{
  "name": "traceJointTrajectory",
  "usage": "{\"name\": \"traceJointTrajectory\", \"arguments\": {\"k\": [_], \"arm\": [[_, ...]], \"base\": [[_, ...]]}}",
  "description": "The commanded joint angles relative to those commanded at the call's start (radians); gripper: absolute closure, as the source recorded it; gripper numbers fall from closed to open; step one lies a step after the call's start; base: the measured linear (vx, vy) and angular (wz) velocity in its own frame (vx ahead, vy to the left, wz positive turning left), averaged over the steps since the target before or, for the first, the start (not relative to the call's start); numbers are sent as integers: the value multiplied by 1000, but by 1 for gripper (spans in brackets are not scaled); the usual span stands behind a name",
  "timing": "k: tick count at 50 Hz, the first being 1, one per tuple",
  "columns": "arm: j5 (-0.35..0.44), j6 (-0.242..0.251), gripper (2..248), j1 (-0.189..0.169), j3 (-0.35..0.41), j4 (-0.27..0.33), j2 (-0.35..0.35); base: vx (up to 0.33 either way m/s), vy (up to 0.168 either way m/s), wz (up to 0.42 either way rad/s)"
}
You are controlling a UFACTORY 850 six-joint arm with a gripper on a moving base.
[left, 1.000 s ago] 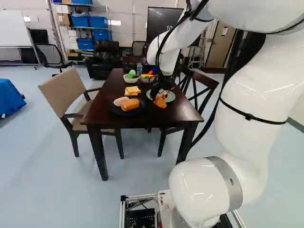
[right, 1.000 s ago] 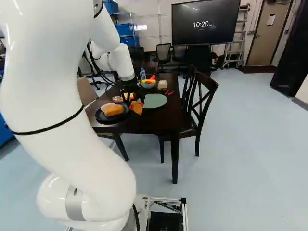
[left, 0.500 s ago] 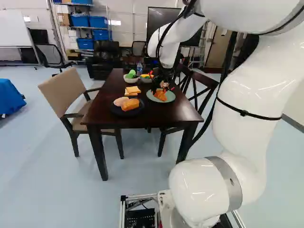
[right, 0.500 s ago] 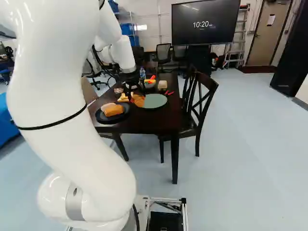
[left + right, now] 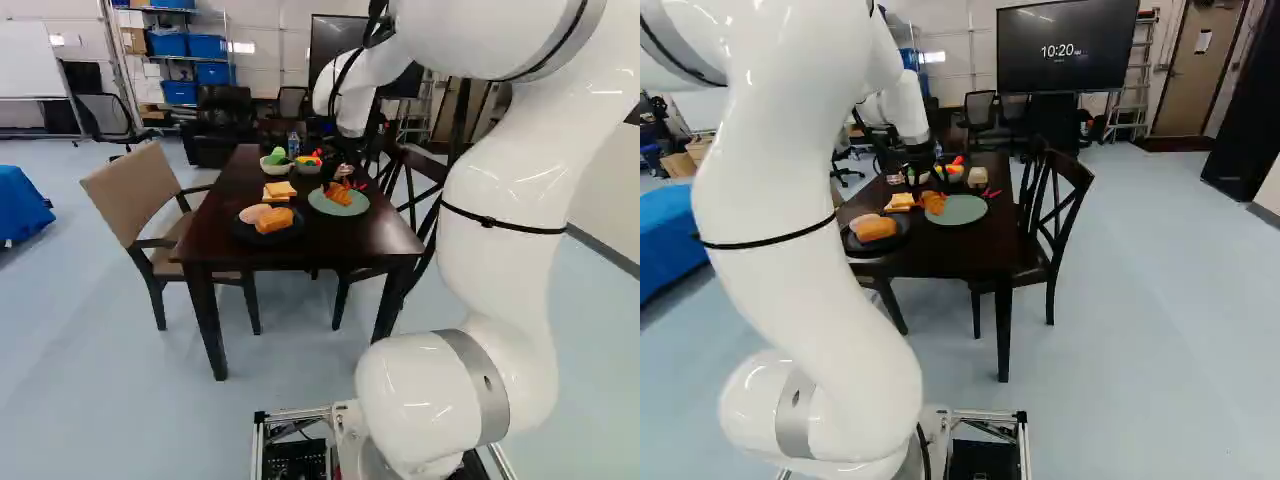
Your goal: Move the croissant to the empty plate
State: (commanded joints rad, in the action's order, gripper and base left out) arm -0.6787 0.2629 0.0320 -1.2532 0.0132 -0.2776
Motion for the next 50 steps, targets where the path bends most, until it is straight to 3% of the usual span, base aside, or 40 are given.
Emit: {"name": "traceJointTrajectory", "arguments": {"k": [40,50], "arm": [[-44,0,119,-68,-200,0,-160],[-45,0,119,-70,-257,0,-221]], "base": [[0,0,0],[0,0,0]]}}
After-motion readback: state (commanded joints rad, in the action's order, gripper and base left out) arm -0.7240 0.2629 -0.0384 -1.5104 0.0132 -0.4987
